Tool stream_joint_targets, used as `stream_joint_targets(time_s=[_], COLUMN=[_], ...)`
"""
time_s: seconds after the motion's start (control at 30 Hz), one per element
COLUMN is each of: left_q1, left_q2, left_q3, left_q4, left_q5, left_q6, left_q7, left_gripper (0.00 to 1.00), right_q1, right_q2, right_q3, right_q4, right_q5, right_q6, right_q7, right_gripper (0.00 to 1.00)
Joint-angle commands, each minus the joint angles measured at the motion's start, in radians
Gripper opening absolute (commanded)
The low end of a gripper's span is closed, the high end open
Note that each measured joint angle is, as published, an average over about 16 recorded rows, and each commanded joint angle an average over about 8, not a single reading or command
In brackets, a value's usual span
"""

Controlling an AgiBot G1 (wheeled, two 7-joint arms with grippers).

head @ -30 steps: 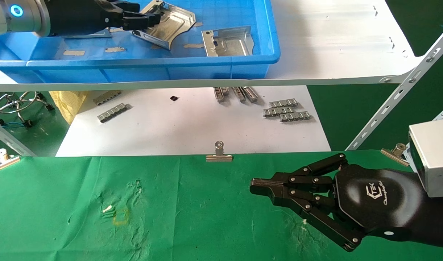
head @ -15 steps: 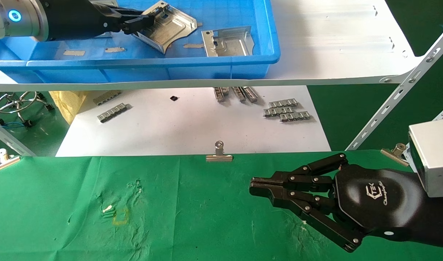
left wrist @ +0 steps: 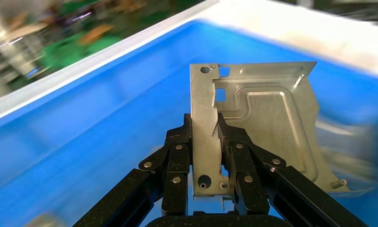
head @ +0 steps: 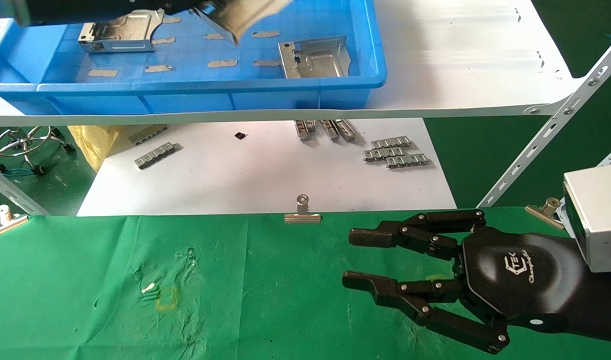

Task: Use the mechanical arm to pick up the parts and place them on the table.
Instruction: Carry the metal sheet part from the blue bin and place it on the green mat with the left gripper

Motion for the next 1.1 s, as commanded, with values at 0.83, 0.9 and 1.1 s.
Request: stream_joint_targets(time_s=[0.83, 0.9, 1.1], left_q1=[0.286, 0.305, 0.356], left_q2=[-0.405, -0.436, -0.489], left_q3=[0.262, 0.31, 0.424], left_q4=[-0.707, -0.721, -0.684], left_q5=[-0.378, -0.369, -0.318], left_q6=[0.335, 0.331, 0.323], left_q7=[0.199, 0.234, 0.359], left_gripper=[0.0, 0.0, 0.0], right_q1=[0.0, 0.0, 0.0], right_q2=[0.0, 0.0, 0.0], right_q3=[0.0, 0.0, 0.0], right_q4=[0.0, 0.0, 0.0], right_q5=[0.0, 0.0, 0.0], right_q6=[0.0, 0.0, 0.0], right_q7=[0.0, 0.0, 0.0], right_gripper=[1.0, 1.0, 1.0])
